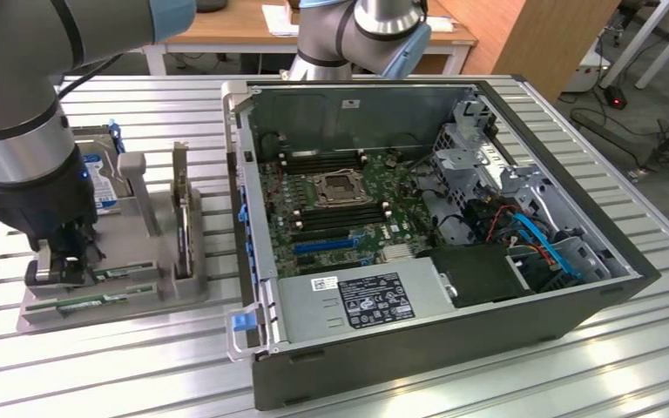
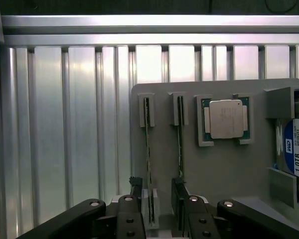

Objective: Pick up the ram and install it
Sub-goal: 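Pick up the ram and move it above insertion slot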

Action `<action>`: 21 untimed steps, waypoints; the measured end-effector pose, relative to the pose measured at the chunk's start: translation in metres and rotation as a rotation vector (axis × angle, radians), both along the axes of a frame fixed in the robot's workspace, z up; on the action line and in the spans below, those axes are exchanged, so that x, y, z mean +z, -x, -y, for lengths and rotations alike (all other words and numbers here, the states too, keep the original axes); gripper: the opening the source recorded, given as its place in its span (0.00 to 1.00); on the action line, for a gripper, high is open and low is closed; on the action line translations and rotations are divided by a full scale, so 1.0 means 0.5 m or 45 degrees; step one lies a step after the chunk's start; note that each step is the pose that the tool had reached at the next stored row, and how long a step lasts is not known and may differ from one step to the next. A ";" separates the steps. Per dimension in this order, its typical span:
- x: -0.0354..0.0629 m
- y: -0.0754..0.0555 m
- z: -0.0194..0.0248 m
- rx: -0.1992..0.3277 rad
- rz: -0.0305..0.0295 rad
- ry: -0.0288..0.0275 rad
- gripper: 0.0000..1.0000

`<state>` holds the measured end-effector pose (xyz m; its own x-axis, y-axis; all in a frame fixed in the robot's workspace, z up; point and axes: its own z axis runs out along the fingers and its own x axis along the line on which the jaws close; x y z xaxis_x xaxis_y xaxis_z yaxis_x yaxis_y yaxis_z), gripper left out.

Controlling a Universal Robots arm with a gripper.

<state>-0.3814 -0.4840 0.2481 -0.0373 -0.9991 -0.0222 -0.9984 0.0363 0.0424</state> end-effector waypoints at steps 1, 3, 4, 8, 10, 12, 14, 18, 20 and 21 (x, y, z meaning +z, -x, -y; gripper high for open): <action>-0.001 0.000 0.0000 0.000 -0.0001 0.0001 0.36; -0.003 0.000 0.0000 0.003 -0.0005 0.0004 0.36; -0.003 0.000 0.0000 0.005 -0.0008 0.0009 0.36; -0.005 0.000 0.0000 0.024 -0.0039 0.0027 0.36; -0.005 0.000 0.0001 0.032 -0.0048 0.0031 0.36; -0.007 0.000 0.0000 0.037 -0.0048 0.0029 0.36; -0.010 0.000 -0.0001 0.037 -0.0047 0.0028 0.36; -0.020 0.000 0.0000 0.037 -0.0050 0.0030 0.36; -0.025 0.000 0.0000 0.037 -0.0049 0.0030 0.36; -0.027 0.000 0.0000 0.037 -0.0049 0.0030 0.36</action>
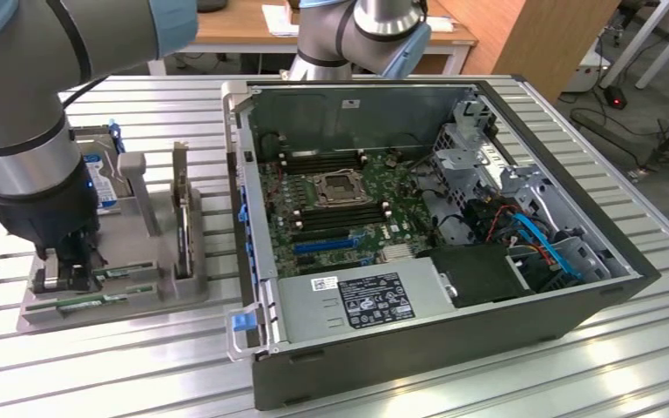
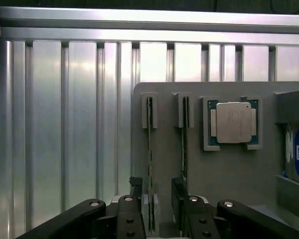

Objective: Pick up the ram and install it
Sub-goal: 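Pick up the ram and move it above insertion slot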

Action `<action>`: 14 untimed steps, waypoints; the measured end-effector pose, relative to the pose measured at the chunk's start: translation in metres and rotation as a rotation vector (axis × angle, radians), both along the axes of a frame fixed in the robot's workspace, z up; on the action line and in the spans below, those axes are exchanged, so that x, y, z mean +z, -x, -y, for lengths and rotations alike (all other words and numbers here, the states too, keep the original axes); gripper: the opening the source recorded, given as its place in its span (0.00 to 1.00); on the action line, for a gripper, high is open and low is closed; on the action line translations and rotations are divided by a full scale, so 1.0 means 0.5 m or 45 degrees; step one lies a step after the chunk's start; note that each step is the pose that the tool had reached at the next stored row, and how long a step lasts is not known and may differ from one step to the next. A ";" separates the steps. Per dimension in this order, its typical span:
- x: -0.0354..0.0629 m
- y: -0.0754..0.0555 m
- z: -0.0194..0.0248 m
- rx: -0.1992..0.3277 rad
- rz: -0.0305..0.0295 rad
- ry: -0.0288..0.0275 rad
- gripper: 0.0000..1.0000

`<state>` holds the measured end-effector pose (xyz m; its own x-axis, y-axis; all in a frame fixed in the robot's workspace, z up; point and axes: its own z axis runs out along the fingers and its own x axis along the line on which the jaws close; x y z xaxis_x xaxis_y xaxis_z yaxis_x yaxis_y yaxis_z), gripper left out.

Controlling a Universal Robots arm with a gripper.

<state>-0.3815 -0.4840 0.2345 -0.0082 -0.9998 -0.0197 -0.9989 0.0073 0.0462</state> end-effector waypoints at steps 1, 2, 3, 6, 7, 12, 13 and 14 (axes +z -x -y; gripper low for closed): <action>-0.002 0.000 0.0000 0.000 0.0000 -0.0001 0.36; -0.005 0.000 0.0000 0.000 0.0001 -0.0001 0.36; -0.007 0.000 0.0000 0.000 0.0000 0.0000 0.36; -0.014 0.000 0.0000 0.000 0.0000 0.0000 0.36; -0.017 0.000 0.0000 0.000 0.0000 -0.0001 0.36; -0.027 0.000 0.0000 0.005 0.0000 0.0001 0.36; -0.029 0.000 0.0000 0.007 0.0000 0.0002 0.36; -0.030 0.000 0.0000 0.009 -0.0001 0.0004 0.36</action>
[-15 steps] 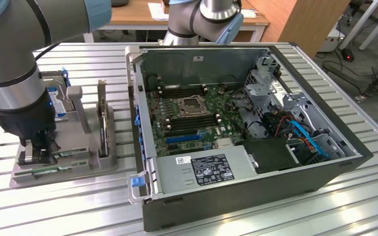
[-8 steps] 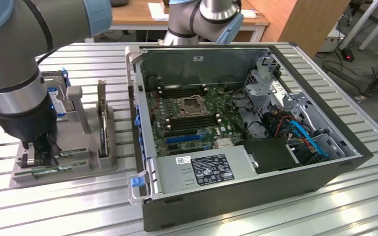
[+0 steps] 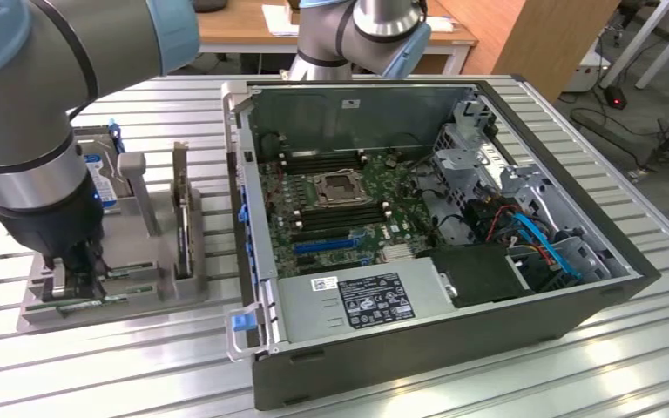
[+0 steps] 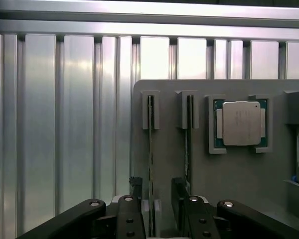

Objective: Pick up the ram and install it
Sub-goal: 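Pick up the ram and move it above insertion slot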

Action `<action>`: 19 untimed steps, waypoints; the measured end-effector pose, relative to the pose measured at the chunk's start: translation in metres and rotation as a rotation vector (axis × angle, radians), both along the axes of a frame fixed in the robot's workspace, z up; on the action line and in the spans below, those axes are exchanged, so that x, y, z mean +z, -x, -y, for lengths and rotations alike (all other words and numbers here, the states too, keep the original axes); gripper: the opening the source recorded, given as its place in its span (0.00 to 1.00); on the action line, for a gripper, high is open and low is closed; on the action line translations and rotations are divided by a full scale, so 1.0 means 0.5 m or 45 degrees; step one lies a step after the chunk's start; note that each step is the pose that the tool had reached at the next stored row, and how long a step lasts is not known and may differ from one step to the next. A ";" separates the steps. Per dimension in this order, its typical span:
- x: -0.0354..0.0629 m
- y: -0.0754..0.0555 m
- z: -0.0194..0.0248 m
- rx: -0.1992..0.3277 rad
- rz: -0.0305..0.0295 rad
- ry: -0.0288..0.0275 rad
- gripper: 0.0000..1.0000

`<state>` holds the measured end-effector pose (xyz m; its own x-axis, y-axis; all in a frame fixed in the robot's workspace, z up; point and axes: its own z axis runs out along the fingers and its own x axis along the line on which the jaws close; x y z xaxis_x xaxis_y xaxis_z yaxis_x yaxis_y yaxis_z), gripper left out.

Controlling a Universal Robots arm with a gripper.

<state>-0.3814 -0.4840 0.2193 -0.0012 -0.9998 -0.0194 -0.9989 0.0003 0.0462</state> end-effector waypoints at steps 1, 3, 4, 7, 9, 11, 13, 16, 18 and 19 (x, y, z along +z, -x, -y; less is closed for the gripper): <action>-0.001 0.000 0.0000 0.002 0.0001 0.0000 0.36; -0.004 0.000 0.0000 0.006 0.0000 0.0001 0.36; -0.006 0.000 0.0000 0.009 0.0001 0.0001 0.36; -0.011 0.000 0.0000 0.014 0.0001 0.0001 0.36; -0.014 0.000 0.0000 0.017 0.0000 0.0002 0.36; -0.018 0.000 0.0000 0.019 0.0001 0.0001 0.36; -0.023 0.000 0.0000 0.021 0.0000 0.0001 0.36; -0.027 0.000 0.0000 0.023 0.0000 0.0001 0.36; -0.030 0.000 0.0000 0.023 0.0000 0.0002 0.36; -0.030 0.000 0.0000 0.024 -0.0001 0.0003 0.36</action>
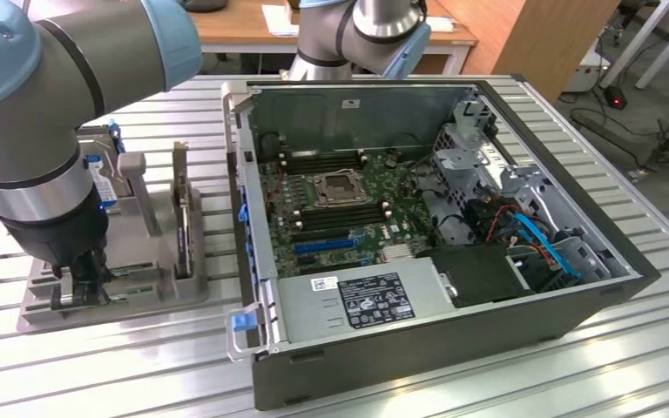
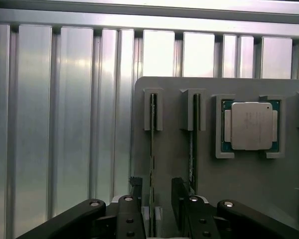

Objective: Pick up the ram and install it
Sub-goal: 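Pick up the ram and move it above insertion slot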

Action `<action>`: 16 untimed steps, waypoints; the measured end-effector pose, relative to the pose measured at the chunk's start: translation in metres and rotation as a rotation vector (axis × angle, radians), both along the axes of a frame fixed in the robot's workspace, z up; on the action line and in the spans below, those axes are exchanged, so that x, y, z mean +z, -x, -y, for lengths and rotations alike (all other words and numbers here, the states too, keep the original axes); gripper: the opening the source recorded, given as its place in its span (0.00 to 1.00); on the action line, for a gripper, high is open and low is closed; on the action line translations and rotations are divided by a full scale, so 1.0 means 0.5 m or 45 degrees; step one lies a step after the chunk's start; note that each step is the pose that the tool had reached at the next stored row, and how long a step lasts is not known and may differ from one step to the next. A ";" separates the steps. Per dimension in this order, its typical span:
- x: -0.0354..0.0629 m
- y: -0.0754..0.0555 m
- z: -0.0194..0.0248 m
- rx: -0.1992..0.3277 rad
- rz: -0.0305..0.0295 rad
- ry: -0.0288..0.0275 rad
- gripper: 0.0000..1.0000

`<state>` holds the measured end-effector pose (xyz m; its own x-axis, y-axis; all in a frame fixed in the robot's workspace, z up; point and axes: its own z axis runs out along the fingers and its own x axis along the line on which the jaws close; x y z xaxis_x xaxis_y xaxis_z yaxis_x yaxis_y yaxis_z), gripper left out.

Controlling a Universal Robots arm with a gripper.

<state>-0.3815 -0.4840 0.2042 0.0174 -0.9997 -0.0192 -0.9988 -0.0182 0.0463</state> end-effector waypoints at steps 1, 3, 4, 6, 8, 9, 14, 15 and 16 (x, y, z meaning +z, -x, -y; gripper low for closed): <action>0.000 0.000 0.0000 0.000 -0.0001 0.0001 0.36; 0.000 0.000 -0.0001 0.000 0.0001 -0.0001 0.36; -0.001 -0.001 -0.0003 0.000 0.0005 -0.0003 0.36; 0.000 -0.004 -0.0001 0.000 0.0003 -0.0001 0.36; 0.000 -0.008 -0.0001 0.000 0.0003 -0.0002 0.36; 0.000 -0.010 -0.0001 0.000 0.0002 -0.0001 0.36; 0.000 -0.021 -0.0001 0.000 0.0001 -0.0001 0.36; 0.000 -0.022 -0.0001 0.000 0.0002 -0.0001 0.36; 0.000 -0.024 0.0000 0.000 0.0001 -0.0001 0.36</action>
